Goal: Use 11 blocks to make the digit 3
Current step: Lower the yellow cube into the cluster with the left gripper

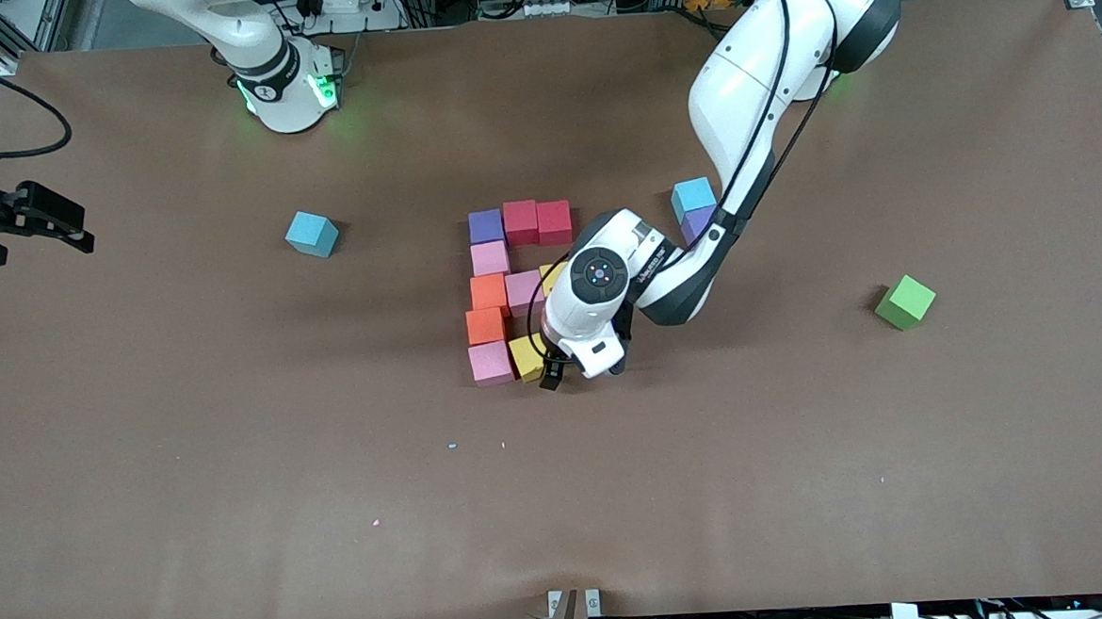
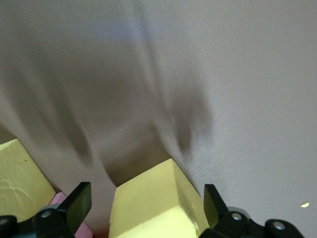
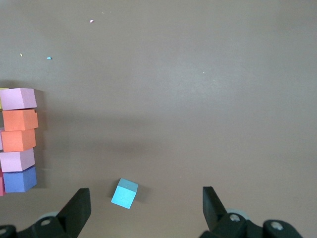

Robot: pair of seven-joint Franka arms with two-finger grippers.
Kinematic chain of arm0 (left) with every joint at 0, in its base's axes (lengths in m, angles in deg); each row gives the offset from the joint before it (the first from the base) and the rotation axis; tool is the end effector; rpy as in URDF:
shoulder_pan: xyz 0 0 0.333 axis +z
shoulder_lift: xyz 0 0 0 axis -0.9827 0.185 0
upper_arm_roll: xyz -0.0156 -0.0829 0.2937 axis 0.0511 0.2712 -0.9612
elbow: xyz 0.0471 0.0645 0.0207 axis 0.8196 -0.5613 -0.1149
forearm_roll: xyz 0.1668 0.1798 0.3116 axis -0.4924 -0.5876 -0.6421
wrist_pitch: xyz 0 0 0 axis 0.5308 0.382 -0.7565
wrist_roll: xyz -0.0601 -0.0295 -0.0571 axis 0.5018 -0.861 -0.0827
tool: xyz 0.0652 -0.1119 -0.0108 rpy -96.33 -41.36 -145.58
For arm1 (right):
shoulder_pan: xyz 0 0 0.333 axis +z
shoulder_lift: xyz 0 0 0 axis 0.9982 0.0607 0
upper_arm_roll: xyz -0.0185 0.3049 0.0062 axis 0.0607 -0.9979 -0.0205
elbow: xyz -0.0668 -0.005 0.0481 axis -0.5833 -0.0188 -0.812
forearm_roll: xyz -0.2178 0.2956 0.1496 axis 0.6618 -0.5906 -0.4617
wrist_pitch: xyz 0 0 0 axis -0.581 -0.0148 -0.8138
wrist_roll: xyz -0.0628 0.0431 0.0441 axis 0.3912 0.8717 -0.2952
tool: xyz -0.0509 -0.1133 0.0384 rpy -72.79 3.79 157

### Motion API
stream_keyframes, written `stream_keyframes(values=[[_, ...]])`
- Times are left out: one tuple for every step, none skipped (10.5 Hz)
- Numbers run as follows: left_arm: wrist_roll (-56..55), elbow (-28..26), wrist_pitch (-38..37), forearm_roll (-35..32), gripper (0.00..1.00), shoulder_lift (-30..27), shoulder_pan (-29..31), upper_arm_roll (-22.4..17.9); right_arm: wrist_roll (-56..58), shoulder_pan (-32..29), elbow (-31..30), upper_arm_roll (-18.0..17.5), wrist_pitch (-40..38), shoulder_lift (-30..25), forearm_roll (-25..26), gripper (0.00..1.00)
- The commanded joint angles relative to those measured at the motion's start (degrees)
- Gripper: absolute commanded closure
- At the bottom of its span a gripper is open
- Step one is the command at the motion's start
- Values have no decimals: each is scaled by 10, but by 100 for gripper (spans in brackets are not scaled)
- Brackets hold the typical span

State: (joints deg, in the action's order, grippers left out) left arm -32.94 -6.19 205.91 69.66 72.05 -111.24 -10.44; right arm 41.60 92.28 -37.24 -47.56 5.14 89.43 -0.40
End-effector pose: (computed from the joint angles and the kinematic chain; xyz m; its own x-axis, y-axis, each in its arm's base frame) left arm 0.5670 -0.5174 0.1674 0.2681 0.9390 -0.2153 0.9634 -0.2609 0.0619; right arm 0.5588 -0.0090 0.6031 0.9961 0.0880 0.0027 0.0880 -0.9961 -0.0006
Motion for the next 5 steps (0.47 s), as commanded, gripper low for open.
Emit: stream_keyframes(values=[[26,5,20,1,0,0,-12,-8,-1,-7,3,-6,1,3,0,0],[26,5,31,1,0,0,-13,-8,-1,-7,3,-6,1,4,0,0],[27,4,36,1,0,0,-14,-8,-1,-7,3,-6,4,4,0,0],[37,4,39,1,0,1,-14,-8,-1,-7,3,-6,4,4,0,0],[47,4,40,1,0,3,-14,-9,-1,-7,3,-6,4,4,0,0]])
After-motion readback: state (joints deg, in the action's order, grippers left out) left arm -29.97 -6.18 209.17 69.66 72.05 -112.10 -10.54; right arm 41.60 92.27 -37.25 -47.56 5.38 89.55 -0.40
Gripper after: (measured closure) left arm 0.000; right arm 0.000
